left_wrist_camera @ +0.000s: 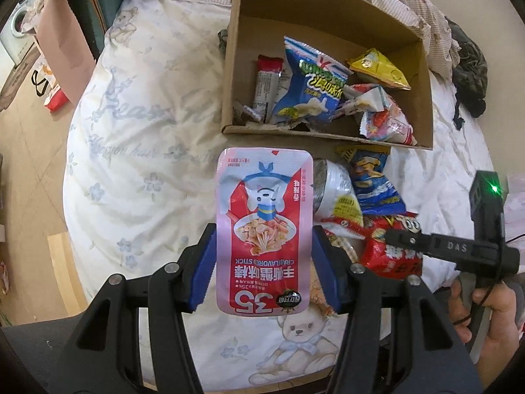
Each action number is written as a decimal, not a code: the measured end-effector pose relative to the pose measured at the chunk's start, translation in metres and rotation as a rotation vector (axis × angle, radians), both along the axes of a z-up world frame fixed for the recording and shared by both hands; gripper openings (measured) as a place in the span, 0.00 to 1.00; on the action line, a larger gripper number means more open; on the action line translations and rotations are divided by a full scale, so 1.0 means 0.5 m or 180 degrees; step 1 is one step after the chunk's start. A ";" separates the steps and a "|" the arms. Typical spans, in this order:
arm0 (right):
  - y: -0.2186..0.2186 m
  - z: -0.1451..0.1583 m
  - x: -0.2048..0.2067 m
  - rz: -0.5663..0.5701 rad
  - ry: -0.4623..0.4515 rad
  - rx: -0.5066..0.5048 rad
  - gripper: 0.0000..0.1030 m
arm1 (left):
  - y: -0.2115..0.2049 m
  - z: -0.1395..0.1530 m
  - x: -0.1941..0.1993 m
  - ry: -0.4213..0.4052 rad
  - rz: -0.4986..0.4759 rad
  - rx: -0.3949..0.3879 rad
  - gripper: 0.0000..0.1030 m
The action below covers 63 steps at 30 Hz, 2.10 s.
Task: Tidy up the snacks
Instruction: 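Hold the pink pouch with the left gripper while the right grasps the red cartoon-face bag, then carry both bags over the box and open both grippers to drop them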
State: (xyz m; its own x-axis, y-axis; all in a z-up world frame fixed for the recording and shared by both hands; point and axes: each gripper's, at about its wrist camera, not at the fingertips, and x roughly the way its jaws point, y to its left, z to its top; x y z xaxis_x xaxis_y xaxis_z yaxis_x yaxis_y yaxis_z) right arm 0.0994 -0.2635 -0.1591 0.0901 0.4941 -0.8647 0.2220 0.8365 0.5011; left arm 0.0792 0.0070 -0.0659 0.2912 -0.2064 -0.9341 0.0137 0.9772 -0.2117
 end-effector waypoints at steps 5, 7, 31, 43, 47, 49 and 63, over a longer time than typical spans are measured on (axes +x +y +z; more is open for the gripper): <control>-0.046 0.038 -0.028 -0.0096 -0.0153 -0.0119 0.39 | -0.007 0.006 0.002 -0.0056 0.0018 0.0056 0.50; -0.069 0.053 -0.033 -0.0166 -0.0233 -0.0202 0.39 | -0.007 0.005 0.002 -0.0052 0.0033 0.0058 0.50; -0.079 0.257 -0.042 -0.0315 -0.1647 0.0017 0.39 | 0.047 0.050 -0.012 -0.0357 0.0374 0.0099 0.50; -0.035 0.354 0.039 -0.0280 -0.2095 0.0092 0.39 | 0.009 0.198 0.099 -0.0787 0.0245 -0.0035 0.50; -0.015 0.354 0.102 -0.0172 -0.2063 0.0035 0.39 | -0.026 0.204 0.148 -0.0878 0.0118 0.0059 0.50; -0.007 0.350 0.132 -0.0123 -0.2021 0.0008 0.39 | -0.042 0.199 0.174 -0.0914 0.0072 0.0144 0.50; 0.077 0.229 0.337 0.0211 -0.1306 -0.0045 0.39 | -0.074 0.091 0.307 -0.0744 0.0011 0.0268 0.51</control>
State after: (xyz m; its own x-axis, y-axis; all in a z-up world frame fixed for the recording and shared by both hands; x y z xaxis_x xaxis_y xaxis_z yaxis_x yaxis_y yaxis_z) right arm 0.2679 -0.2253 -0.0446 0.3971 0.4987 -0.7705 -0.0484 0.8497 0.5250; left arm 0.2326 -0.0298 -0.0204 0.5018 -0.1294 -0.8552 0.0494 0.9914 -0.1210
